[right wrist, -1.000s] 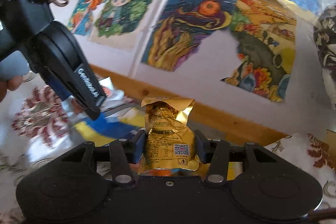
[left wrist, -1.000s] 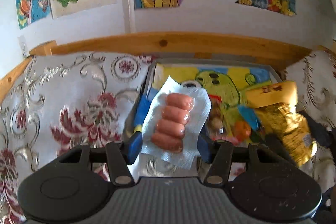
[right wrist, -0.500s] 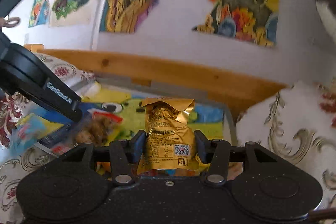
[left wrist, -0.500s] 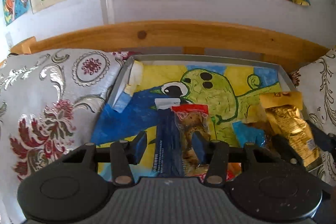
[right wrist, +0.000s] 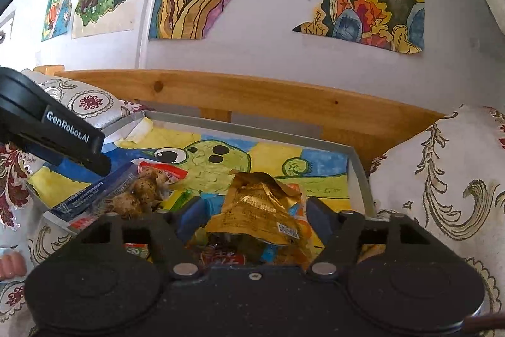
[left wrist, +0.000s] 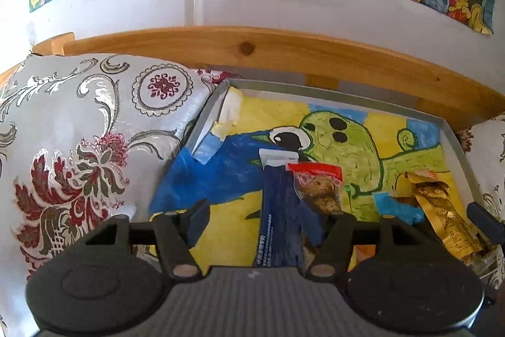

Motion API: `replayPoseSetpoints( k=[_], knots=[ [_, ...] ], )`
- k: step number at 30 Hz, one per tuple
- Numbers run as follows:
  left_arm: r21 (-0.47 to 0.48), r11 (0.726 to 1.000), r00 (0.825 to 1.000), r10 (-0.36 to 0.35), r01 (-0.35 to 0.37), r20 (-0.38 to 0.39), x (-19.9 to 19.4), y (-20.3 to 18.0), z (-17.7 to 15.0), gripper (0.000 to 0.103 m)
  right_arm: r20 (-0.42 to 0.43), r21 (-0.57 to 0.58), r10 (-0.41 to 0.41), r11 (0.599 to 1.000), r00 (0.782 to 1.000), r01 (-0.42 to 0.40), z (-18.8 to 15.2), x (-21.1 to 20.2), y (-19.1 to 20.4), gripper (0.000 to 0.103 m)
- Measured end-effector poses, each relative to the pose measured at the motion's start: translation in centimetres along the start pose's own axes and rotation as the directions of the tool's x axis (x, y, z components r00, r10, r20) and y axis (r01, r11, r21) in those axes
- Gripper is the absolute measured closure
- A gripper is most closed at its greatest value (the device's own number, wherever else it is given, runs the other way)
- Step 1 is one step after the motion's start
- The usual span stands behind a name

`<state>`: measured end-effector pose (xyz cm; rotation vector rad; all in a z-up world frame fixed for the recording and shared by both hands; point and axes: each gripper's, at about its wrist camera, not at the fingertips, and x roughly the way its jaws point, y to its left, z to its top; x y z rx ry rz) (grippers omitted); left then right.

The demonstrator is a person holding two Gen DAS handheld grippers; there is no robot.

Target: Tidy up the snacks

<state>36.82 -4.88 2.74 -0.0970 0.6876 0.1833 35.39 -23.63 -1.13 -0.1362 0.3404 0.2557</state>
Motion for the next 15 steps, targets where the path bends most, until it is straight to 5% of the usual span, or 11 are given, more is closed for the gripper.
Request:
replayPoseSetpoints(
  k=[10, 15],
  knots=[
    [0.004, 1.000, 0.999, 0.003, -0.003, 0.041, 0.1, -0.6, 0.4, 0.009, 0.042, 0.039, -0.015, 0.999, 0.999, 0.013, -0.1, -0.4, -0.4, 0.005],
    [-0.060, 0.998, 0.989, -0.002, 0.010, 0.146, -1.1, 1.0, 0.4, 0.001, 0.089, 0.053, -0.019, 0.998, 0.996, 0.014, 0.0, -0.9, -0.3, 0.001]
  ],
)
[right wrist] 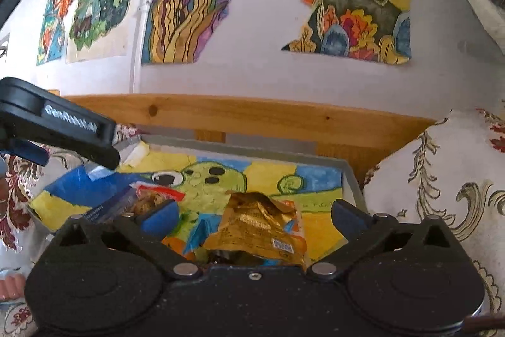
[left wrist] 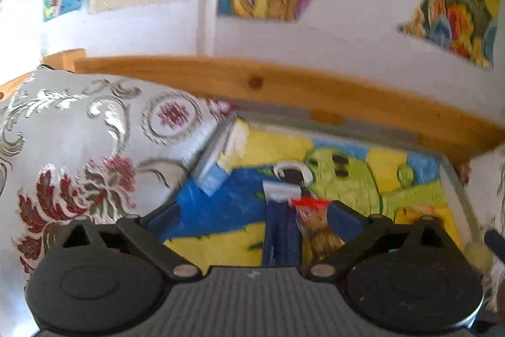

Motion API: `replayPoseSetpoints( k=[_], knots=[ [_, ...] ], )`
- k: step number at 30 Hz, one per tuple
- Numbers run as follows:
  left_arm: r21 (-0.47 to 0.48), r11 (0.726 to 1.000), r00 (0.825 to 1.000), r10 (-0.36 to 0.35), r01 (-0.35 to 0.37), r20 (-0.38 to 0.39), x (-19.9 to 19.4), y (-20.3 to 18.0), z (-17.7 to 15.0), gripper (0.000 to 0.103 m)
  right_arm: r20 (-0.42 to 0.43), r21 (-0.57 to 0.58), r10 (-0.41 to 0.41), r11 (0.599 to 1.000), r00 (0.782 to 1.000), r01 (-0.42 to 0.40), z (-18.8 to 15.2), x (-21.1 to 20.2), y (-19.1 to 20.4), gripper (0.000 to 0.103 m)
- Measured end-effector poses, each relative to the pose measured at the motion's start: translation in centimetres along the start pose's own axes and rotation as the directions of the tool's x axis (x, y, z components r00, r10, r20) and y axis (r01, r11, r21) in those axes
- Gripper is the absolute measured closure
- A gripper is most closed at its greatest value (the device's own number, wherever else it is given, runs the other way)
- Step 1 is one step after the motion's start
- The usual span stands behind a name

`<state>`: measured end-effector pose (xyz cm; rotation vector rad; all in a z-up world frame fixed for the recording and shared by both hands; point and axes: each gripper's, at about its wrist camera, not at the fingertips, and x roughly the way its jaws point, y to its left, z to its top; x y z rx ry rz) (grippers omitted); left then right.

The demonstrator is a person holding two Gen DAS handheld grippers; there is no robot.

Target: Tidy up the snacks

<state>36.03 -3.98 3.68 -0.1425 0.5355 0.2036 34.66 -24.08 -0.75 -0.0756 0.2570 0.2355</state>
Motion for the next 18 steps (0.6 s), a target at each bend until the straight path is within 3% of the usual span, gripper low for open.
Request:
replayPoseSetpoints(
  k=[7, 10, 14, 18],
  knots=[
    [-0.020, 0.999, 0.995, 0.038, -0.036, 0.097, -1.7, 3.4, -1.3, 0.001, 0.071, 0.010, -0.005, 1.000, 0.997, 0.005, 0.3, -0.8, 0.2, 0.001],
    [-0.033, 0.995, 0.988, 0.100, -0.097, 0.120, -2.0, 4.9, -2.4, 0.001, 0.089, 0.010, 0.005, 1.000, 0.996, -0.006, 0.4, -1.2, 0.5, 0.001],
    [-0.054, 0.983, 0.978, 0.181, -0.176, 0.106, -1.6, 7.1, -4.4, 0.001, 0.101, -0.017, 0.020, 1.000, 0.995, -0.018, 0.4, -1.5, 1.5, 0.001],
    [-0.113, 0.971, 0.970, 0.222, -0.210, 0.104, -1.0, 9.1, -5.8, 0.001, 0.104, -0.043, 0.039, 0.998, 0.994, -0.035, 0.3, -1.7, 2.5, 0.001]
  ],
)
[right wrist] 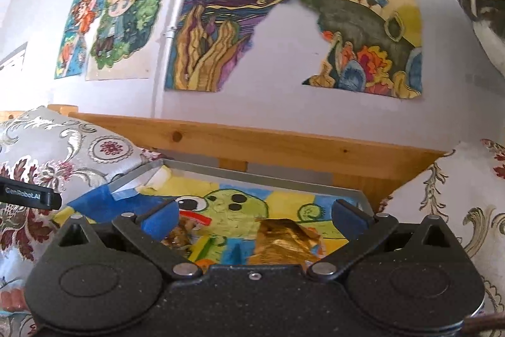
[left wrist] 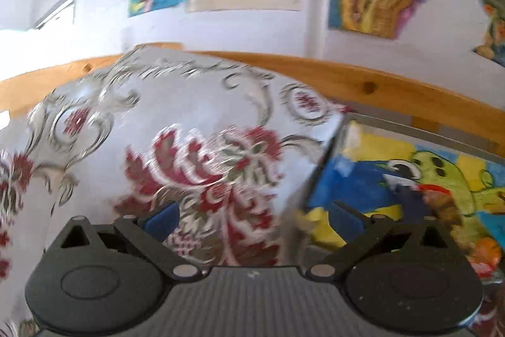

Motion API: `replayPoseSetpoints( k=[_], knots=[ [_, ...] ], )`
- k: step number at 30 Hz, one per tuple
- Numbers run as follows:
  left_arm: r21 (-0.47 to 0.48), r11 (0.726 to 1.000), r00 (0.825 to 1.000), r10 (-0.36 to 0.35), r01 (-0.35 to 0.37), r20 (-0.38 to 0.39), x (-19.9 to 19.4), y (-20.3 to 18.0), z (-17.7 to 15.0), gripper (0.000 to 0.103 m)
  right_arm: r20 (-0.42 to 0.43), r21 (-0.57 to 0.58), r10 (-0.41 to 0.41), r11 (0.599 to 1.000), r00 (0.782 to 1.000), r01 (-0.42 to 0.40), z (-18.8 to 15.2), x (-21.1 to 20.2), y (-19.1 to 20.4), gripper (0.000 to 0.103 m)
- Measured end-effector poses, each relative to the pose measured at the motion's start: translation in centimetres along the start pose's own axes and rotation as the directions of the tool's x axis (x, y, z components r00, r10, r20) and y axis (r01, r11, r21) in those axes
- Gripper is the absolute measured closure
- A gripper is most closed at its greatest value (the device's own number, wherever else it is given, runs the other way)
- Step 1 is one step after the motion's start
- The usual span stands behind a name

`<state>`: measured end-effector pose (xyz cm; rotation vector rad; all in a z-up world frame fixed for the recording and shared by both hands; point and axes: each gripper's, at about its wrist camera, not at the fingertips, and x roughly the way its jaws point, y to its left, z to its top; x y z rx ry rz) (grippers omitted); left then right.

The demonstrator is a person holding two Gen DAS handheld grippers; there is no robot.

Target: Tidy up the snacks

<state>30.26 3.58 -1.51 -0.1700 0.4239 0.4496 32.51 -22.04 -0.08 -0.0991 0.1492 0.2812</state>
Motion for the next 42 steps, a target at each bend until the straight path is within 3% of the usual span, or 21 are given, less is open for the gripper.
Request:
replayPoseSetpoints(
  k=[5, 10, 23, 29, 35, 42],
  knots=[
    [-0.055, 0.997, 0.996, -0.050, 0.046, -0.071, 2.0, 1.3, -0.8, 0.001, -0.007, -0.020, 0.030, 0.999, 1.000, -0.030, -0.2, -0.1, 1.2, 0.001],
    [-0.058, 0.997, 0.999, -0.046, 0.045, -0.018, 2.2, 0.9, -1.9, 0.001, -0.007, -0.044, 0.059, 0.997, 0.998, -0.059, -0.1, -0.4, 2.2, 0.001],
    [-0.110, 0.993, 0.997, 0.050, -0.043, 0.060, 2.6, -0.9, -2.8, 0.000, -0.043, -0.012, 0.070, 0.997, 0.997, -0.070, -0.5, -0.1, 2.2, 0.001],
    [-0.085, 0.992, 0.993, 0.097, -0.091, 0.074, 2.6, -1.6, -3.0, 0.000, -0.061, -0.001, 0.072, 0.997, 0.996, -0.072, -0.7, 0.1, 2.0, 0.001],
    [-0.081, 0.992, 0.993, 0.101, -0.096, 0.060, 2.2, -1.5, -2.9, 0.000, -0.065, 0.000, 0.072, 0.997, 0.995, -0.072, -0.7, 0.2, 2.0, 0.001],
    [-0.021, 0.986, 0.984, 0.166, -0.165, 0.063, 2.0, -2.8, -2.9, 0.000, -0.068, -0.005, 0.075, 0.997, 0.995, -0.075, -0.6, 0.1, 2.1, 0.001]
  ],
)
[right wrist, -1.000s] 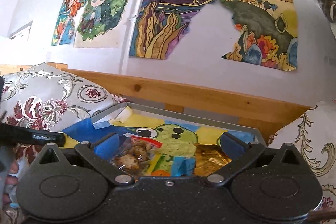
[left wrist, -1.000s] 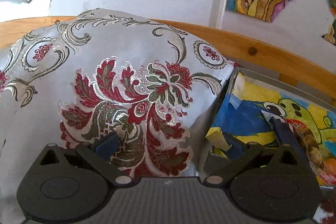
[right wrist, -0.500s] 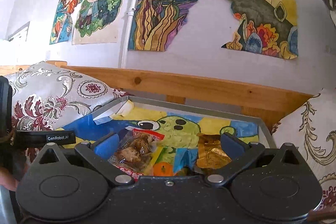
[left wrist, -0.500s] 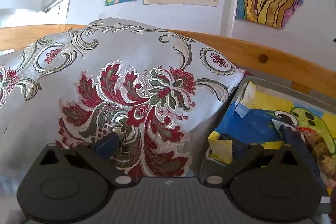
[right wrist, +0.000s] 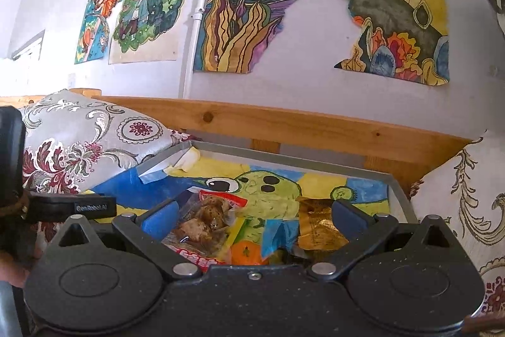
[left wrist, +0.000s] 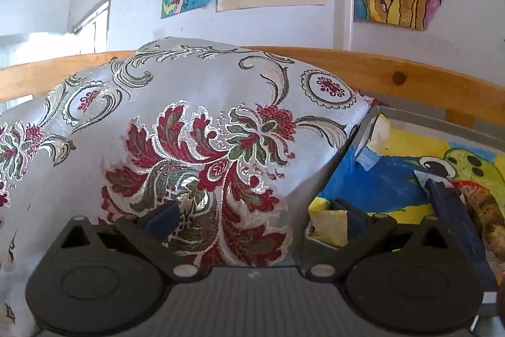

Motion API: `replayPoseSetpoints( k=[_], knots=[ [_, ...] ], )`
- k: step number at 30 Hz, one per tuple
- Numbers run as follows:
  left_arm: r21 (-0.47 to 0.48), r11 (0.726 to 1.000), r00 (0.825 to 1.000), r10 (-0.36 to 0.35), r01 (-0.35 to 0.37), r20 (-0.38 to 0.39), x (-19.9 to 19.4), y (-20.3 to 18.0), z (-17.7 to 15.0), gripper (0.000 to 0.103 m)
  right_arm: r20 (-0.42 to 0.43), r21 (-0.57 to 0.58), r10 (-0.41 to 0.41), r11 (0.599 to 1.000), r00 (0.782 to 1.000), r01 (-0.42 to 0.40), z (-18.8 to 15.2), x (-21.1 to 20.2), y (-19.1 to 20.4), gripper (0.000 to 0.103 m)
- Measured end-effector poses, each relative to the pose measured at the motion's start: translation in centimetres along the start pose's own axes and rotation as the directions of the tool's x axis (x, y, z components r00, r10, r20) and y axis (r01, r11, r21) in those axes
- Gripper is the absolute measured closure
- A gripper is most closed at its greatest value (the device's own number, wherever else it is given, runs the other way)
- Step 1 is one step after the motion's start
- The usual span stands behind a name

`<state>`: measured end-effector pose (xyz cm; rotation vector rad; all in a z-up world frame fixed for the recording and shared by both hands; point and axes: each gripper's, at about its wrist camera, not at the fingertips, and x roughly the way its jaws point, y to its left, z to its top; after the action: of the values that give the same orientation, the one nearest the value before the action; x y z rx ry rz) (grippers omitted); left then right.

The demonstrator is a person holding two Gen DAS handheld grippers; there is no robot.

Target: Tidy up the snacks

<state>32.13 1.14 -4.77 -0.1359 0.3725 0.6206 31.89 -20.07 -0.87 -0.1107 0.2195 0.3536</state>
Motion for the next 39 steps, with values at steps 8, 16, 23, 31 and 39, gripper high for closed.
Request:
replayPoseSetpoints(
  k=[8, 16, 23, 31, 39],
  knots=[
    [0.049, 0.999, 1.000, 0.017, -0.018, 0.023, 0.2, -1.0, -0.5, 0.004, -0.002, 0.004, -0.005, 1.000, 1.000, 0.005, 0.0, 0.0, -0.1, 0.001],
    [0.039, 0.999, 1.000, -0.011, 0.011, 0.011, 0.2, -1.6, -0.3, 0.019, 0.000, 0.004, -0.007, 1.000, 1.000, 0.007, -0.1, -0.1, -0.1, 0.001],
    [0.077, 0.997, 0.999, -0.025, 0.027, -0.028, -1.2, -0.9, 1.1, 0.026, 0.011, 0.006, -0.012, 1.000, 1.000, 0.012, 0.1, -0.2, -0.1, 0.001],
    [0.002, 1.000, 0.993, 0.007, -0.006, -0.114, -2.8, 1.2, 4.1, 0.028, 0.025, 0.025, -0.028, 0.999, 0.999, 0.027, 0.8, -0.5, -0.6, 0.001],
    [-0.095, 0.994, 0.992, 0.034, -0.045, -0.118, -2.5, 1.6, 5.7, 0.028, 0.013, 0.021, -0.035, 0.999, 0.999, 0.034, 0.5, 0.1, -0.6, 0.001]
  ],
)
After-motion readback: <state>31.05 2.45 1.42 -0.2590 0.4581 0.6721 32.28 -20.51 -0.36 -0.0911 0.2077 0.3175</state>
